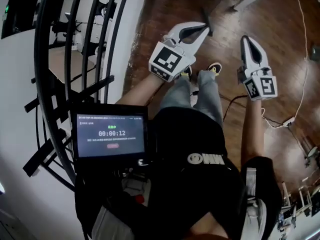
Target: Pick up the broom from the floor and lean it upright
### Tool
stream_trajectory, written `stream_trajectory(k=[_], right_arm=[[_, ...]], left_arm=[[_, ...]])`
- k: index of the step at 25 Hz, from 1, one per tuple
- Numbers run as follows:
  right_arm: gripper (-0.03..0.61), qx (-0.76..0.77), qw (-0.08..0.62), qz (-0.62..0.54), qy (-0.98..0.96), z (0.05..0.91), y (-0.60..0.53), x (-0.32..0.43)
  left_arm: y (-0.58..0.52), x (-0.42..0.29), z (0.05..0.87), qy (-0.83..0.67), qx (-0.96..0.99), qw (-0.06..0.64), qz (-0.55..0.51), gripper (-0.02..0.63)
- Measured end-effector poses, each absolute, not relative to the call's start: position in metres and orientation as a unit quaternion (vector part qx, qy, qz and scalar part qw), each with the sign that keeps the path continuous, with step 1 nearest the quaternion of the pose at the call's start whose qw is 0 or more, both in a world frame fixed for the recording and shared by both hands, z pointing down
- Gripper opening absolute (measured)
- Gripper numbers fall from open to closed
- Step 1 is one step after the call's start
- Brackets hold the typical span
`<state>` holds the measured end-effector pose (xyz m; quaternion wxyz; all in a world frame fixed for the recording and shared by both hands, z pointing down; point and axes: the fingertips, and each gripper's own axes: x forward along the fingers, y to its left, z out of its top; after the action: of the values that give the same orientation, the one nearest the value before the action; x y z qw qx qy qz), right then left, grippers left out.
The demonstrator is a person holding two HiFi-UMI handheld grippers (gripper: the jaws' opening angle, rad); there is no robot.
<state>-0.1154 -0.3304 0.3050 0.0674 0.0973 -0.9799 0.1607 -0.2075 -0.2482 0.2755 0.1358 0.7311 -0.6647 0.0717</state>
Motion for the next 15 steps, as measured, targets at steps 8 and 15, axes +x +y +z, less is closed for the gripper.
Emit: stream_trajectory(k=[8, 15], right_arm=[[0.002, 0.014, 0.042, 0.167, -0.985, 0.297, -0.354, -0.134], [0.002, -0.010, 0.012, 0.125, -0.992, 0.249, -0.355, -0.098]], left_arm=[[-0.320, -0.194, 0.252, -0.668, 0.733, 0.096, 0.085, 0.017], [-0.342, -0.140, 0.211, -0.675, 0.733, 0.072, 0.037, 0.017]])
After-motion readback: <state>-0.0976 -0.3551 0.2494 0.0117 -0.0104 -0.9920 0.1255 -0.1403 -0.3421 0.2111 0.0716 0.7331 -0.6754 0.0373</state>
